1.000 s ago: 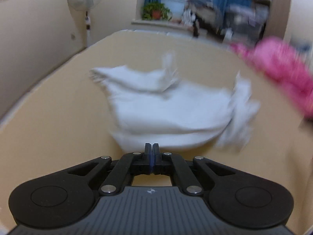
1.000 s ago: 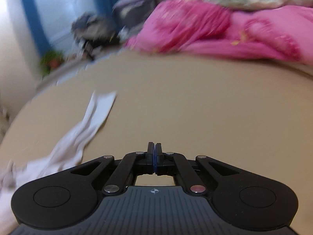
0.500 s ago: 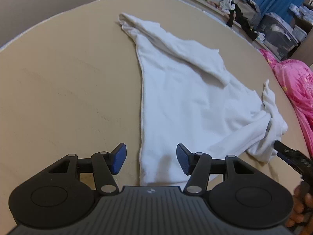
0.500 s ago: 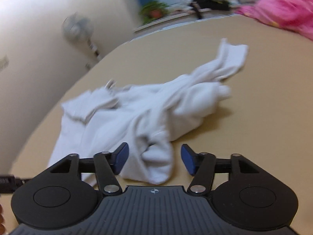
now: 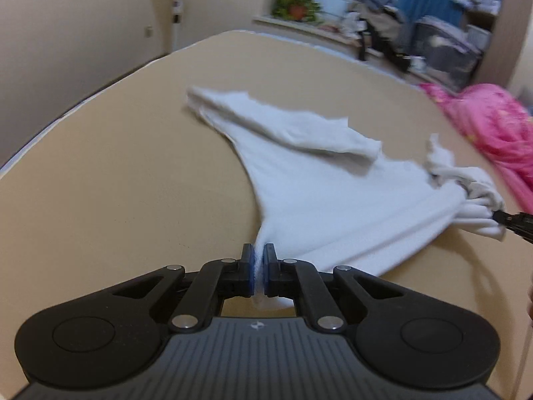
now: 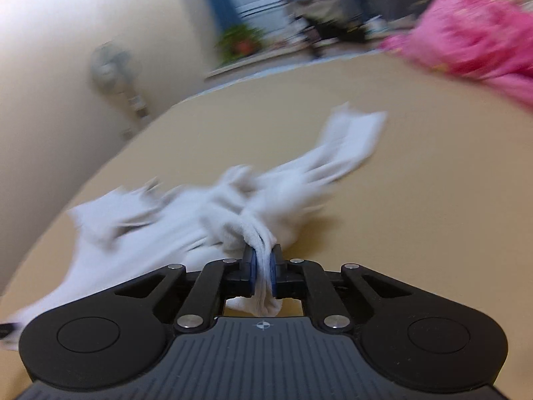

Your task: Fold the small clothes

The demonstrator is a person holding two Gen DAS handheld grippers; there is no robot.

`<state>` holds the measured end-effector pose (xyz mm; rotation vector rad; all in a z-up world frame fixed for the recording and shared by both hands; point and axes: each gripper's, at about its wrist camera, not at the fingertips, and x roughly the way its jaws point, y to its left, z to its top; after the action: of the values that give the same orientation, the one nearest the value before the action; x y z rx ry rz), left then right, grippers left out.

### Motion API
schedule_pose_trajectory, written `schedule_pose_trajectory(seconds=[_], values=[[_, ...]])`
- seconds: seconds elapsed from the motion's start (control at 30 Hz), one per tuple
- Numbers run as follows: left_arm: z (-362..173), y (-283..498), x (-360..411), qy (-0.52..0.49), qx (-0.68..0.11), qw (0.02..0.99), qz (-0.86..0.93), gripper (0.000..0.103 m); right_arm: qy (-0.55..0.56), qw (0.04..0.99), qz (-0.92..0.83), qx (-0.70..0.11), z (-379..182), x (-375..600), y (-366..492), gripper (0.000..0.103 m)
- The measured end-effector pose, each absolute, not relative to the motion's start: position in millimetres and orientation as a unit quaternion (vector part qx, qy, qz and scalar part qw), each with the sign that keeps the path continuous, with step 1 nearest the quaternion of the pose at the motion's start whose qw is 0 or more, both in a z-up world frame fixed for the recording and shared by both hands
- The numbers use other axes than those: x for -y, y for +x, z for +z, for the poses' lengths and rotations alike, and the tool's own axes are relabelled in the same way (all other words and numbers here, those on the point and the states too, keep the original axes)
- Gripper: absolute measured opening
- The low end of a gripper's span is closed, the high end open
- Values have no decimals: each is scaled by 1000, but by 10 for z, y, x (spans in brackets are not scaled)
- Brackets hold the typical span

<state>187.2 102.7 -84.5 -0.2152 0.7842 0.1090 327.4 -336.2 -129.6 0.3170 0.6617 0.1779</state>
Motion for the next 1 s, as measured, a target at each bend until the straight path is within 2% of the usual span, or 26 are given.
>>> schedule_pose_trajectory(seconds=[0.13,0.2,0.27,0.3,0.33,0.4,0.47,0.53,0.67,0.73,0.8,0.87,0.9,1.0], values=[[-751,1603,-964,-61,-414,908,15,6,196,923,-46,-327,-1415,4265,3321,7],[-910,1516,-972,-99,-452,886,-19,6,247,900,-86,-349,-1600,4583,3323,8],[-1065,1434,-832,-82,-470,878,-34,6,280,880,-95,-373,-1767,4674,3323,9],[-1123,1431,-752,-72,-481,873,-50,6,288,872,-93,-385,-1825,4663,3326,12],[-1148,1456,-728,-80,-487,868,-61,6,287,865,-102,-399,-1842,4632,3329,16],[-1144,1491,-742,-102,-477,871,-60,6,283,863,-147,-392,-1740,4610,3290,49],[-1134,1521,-785,-117,-472,872,-59,7,313,855,-186,-368,-1608,4648,3158,58],[-1144,1531,-874,-148,-477,864,-58,7,324,861,-187,-345,-1461,4562,3076,57],[-1161,1605,-988,-175,-486,855,-40,7,231,909,-180,-296,-1069,4226,3041,55],[-1125,1592,-1010,-170,-481,860,-30,6,210,905,-236,-284,-957,4282,2914,56],[-1078,1550,-1077,-168,-477,862,-24,6,227,865,-346,-284,-932,4531,2810,61],[-1079,1558,-1104,-177,-481,858,-28,6,288,815,-407,-295,-1022,4798,2640,60],[-1084,1558,-1112,-178,-483,857,-29,6,310,810,-405,-290,-1052,4869,2584,56],[-1085,1591,-1079,-170,-486,856,-33,6,317,865,-276,-273,-981,4749,2709,56]])
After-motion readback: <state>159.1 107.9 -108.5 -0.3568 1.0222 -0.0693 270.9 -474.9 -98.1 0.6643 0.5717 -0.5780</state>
